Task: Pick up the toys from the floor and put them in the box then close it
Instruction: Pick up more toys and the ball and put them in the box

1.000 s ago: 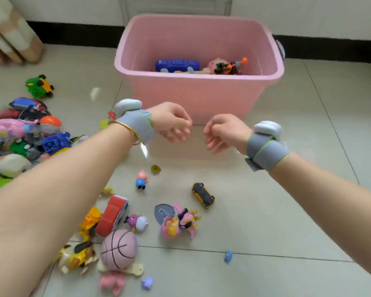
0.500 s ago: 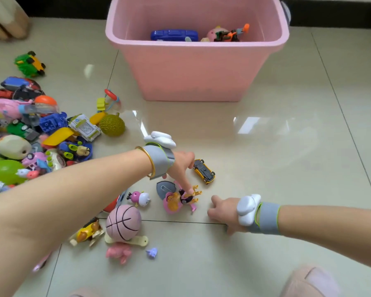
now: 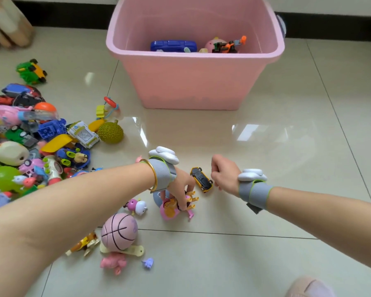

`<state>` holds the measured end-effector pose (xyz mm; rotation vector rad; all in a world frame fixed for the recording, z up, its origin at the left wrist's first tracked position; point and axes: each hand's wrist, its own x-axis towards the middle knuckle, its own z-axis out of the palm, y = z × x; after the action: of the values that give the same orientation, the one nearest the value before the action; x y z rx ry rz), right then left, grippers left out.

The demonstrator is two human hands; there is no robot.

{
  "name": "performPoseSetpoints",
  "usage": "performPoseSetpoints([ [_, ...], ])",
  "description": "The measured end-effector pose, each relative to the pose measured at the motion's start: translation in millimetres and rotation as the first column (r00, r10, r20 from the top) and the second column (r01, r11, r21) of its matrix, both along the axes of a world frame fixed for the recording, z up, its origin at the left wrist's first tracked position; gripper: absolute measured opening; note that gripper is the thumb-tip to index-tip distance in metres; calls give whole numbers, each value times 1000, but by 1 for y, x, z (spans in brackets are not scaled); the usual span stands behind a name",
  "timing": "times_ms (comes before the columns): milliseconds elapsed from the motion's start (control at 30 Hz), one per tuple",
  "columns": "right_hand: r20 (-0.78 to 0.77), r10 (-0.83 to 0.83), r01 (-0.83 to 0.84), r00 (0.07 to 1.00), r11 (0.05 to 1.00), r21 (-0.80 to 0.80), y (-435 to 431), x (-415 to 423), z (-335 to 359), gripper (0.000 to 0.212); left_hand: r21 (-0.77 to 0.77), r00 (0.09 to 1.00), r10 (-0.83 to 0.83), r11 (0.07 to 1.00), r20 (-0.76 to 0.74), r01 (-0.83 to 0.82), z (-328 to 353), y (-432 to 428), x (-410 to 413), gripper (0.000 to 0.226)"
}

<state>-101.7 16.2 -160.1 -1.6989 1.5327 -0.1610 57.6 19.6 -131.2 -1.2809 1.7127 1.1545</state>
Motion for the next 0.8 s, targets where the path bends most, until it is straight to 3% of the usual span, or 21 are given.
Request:
performPoseSetpoints([
  [100,-66,-22,27,998,997,69,-11,13,-8,12,2,997,79,997,-14,-79,4,-8,7,55],
  [133,-95,-6,16,995,994,104,-13,16,-10,20,9,992,125,992,-33,-125,7,-13,10,51],
  [233,-326,216,-212,920,976,48,-8,20,-22,53,-8,972,218,976,-83,-219,21,-28,19,48],
  [333,-490,339,-372,803,928,32,-8,30,-24,44,-85,949,288,950,-129,-300,35,-43,30,45],
  [400,-419,282,-284,863,957,59,-16,41,-15,28,-76,907,373,916,-196,-393,46,-53,38,32],
  [433,-273,169,-142,947,983,115,-21,47,-9,19,-55,866,436,886,-245,-461,52,-58,42,23],
  [467,-55,-32,45,998,967,250,-27,53,-1,18,-28,802,512,838,-308,-546,59,-63,46,16],
  [500,160,-275,180,948,879,442,-37,60,10,20,5,712,587,772,-386,-635,68,-71,51,10],
  [533,338,-496,197,800,748,633,-45,67,24,21,55,603,647,702,-467,-710,78,-76,55,9],
  [600,508,-741,38,439,580,814,-62,76,56,27,188,380,716,576,-586,-796,98,-86,64,14],
  [633,558,-761,-50,331,576,816,-74,81,78,29,243,274,724,521,-633,-818,113,-94,71,15],
  [667,594,-753,-112,282,589,800,-82,82,94,31,302,174,735,467,-655,-831,121,-97,75,16],
  [800,760,-608,-297,228,700,649,-117,87,158,41,461,-178,660,283,-730,-841,150,-118,93,21],
])
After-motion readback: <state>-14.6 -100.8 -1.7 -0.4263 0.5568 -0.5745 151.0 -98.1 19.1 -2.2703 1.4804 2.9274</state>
